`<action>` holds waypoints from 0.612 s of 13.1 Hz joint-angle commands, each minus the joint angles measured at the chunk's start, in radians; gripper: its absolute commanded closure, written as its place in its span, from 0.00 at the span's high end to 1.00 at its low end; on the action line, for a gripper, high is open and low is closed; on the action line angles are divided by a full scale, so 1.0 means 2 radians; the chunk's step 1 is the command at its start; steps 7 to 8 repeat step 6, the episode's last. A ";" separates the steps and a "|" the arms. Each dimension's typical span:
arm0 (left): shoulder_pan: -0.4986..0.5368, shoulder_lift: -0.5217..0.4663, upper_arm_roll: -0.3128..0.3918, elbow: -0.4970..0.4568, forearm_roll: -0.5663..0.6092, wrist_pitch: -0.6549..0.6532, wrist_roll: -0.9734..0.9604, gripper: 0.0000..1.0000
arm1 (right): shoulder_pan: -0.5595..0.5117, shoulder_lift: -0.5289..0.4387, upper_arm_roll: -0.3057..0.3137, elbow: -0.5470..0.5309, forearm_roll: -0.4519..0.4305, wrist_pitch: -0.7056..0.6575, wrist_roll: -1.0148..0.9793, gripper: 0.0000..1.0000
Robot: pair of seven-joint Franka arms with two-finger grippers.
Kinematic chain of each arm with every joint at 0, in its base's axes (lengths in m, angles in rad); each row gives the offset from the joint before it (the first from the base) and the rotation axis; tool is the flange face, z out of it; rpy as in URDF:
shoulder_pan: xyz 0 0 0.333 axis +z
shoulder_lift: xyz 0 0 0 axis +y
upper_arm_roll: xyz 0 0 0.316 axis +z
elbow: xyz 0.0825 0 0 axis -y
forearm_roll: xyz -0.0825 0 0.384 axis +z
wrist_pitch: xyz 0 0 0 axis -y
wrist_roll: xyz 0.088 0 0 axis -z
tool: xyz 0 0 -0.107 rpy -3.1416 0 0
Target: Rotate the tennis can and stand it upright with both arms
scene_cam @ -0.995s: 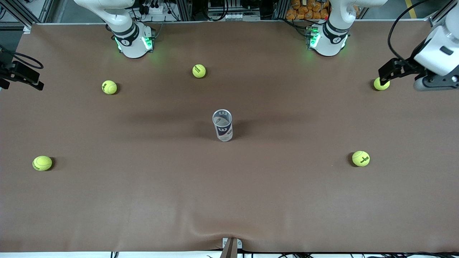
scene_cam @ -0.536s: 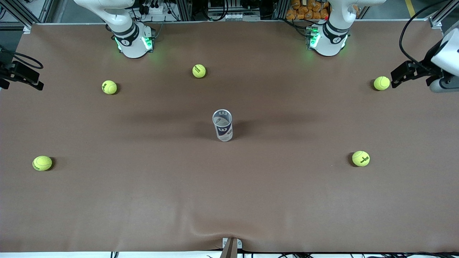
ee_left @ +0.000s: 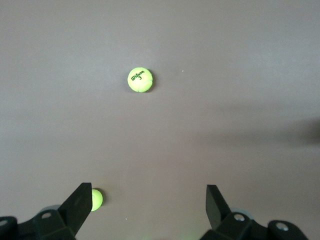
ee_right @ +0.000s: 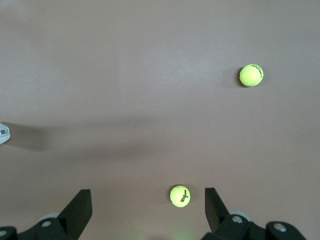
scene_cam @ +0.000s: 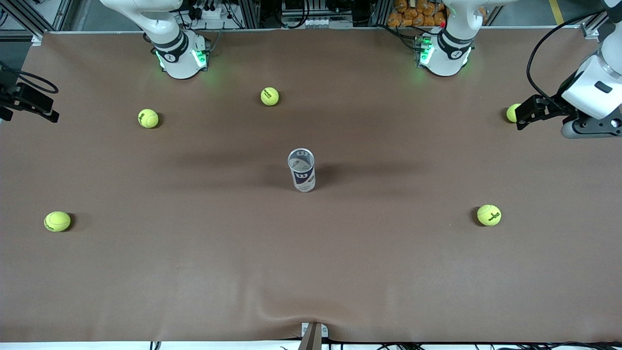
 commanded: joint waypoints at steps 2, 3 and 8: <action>0.042 0.008 -0.038 0.027 -0.011 -0.007 0.005 1.00 | -0.006 0.001 0.005 0.005 -0.004 -0.002 0.006 1.00; 0.042 0.012 -0.039 0.037 -0.011 -0.020 0.005 1.00 | -0.005 0.001 0.005 0.005 -0.004 -0.002 0.006 1.00; 0.039 0.013 -0.043 0.050 -0.012 -0.037 0.006 1.00 | -0.005 0.001 0.005 0.005 -0.004 -0.003 0.006 1.00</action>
